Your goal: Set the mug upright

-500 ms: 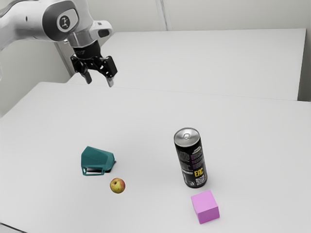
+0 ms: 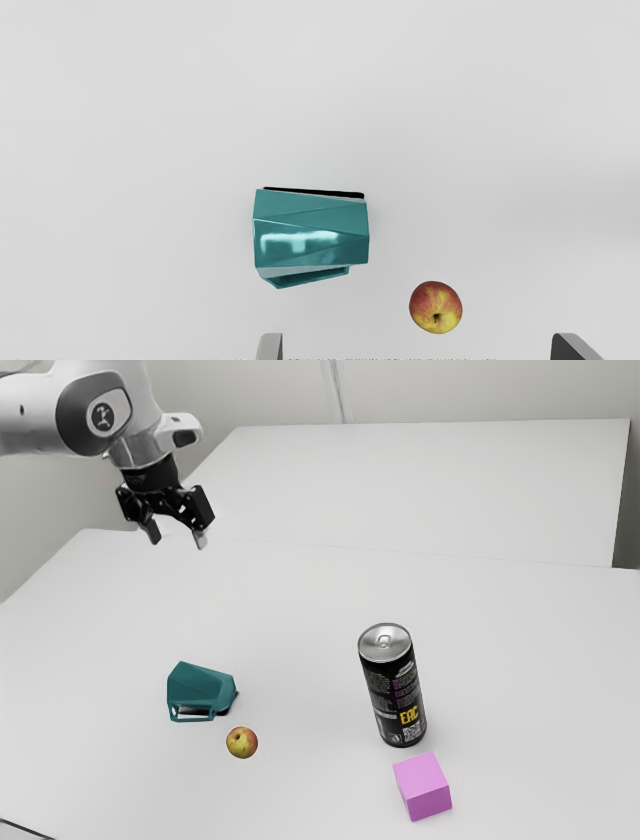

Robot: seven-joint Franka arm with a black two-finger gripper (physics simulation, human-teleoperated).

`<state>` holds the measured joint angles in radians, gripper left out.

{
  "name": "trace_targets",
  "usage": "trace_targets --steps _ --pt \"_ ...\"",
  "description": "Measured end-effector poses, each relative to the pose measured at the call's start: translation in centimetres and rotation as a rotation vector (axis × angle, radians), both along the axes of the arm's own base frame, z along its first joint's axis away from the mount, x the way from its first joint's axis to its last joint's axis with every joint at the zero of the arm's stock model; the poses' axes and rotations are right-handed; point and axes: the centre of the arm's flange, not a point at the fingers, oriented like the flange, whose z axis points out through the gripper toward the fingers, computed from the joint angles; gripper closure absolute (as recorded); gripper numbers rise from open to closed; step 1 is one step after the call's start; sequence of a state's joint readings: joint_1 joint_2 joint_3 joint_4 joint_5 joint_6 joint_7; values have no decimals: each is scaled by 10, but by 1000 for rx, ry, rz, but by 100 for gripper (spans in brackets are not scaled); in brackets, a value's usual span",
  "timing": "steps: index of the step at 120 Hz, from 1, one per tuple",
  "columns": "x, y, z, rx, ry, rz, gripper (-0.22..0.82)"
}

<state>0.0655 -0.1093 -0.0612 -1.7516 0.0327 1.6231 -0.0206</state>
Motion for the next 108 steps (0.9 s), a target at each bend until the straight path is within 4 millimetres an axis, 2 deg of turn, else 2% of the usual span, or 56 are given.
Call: trace_targets --steps 18,53,72,91,108 --pt "-14 26 -11 -18 2 46 2" --pt "-45 105 -64 -170 -15 188 2" --pt "-63 134 -79 -289 -74 242 2" --pt "-79 160 -105 -413 -126 292 2" --pt "-89 174 -128 -506 -178 306 2"
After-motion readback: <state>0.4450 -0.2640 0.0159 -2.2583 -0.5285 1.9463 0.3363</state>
